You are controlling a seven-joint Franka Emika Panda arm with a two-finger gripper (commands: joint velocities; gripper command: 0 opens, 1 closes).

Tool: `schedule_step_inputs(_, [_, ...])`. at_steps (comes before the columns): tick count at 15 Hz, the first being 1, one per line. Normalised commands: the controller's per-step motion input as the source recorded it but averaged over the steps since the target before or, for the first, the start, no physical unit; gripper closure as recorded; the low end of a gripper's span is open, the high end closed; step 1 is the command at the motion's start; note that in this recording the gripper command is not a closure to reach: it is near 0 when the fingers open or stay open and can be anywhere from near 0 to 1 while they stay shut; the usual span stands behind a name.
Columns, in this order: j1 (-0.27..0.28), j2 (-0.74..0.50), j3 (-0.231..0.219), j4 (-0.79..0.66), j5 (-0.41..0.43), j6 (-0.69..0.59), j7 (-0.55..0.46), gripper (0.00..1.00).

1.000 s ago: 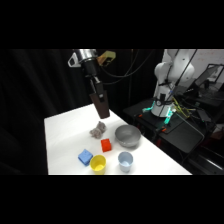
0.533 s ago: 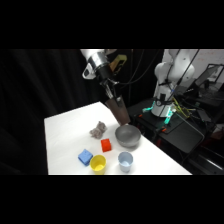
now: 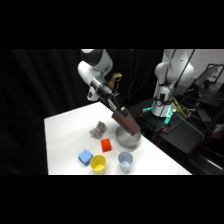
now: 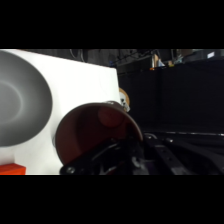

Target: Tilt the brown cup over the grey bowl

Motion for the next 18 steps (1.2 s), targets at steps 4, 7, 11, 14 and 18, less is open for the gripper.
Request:
schedule_step_inputs(4, [-0.234,0.45,-0.04,0.44,0.384,-0.63,-0.31,0.13])
schedule_step_inputs(7, [-0.095,0.32,-0.024,0.33,0.268,-0.4,-0.14,0.13])
schedule_step_inputs(11, [0.184,-0.09,-0.096,0.16,-0.148,0.23,0.16,0.13])
schedule_step_inputs(14, [0.234,-0.35,-0.084,0.14,-0.34,0.37,0.45,0.13])
schedule_step_inputs(18, [0.172,-0.29,-0.015,0.28,-0.432,0.28,0.57,0.13])
